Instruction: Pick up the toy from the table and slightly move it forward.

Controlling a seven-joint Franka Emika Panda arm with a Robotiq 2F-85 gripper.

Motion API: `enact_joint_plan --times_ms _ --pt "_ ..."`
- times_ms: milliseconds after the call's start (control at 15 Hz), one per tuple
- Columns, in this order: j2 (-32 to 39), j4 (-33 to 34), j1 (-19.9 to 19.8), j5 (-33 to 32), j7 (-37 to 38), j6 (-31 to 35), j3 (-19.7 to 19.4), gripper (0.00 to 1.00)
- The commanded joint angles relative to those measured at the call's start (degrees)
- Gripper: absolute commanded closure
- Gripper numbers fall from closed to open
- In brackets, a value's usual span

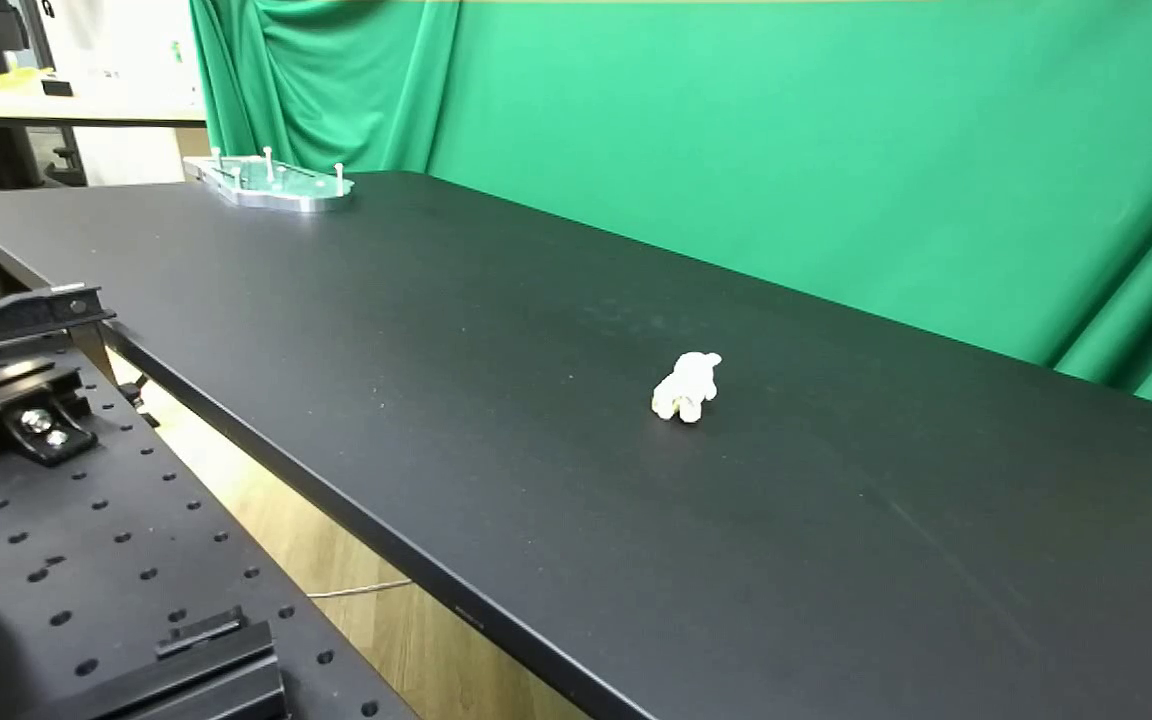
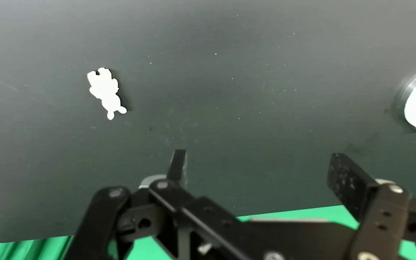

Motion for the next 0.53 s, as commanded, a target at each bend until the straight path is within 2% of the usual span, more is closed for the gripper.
enact_joint_plan --times_ms 0,200,467 --pt "0.03 0.08 0.15 -0.17 0.11 -0.09 -0.16 0.00" --pt "0.14 -0.18 -0.30 -0.84 0.06 0.51 0.05 0.00" --pt "3.56 -1.71 -4.38 -5.87 -1.87 5.96 -1.49 0.00"
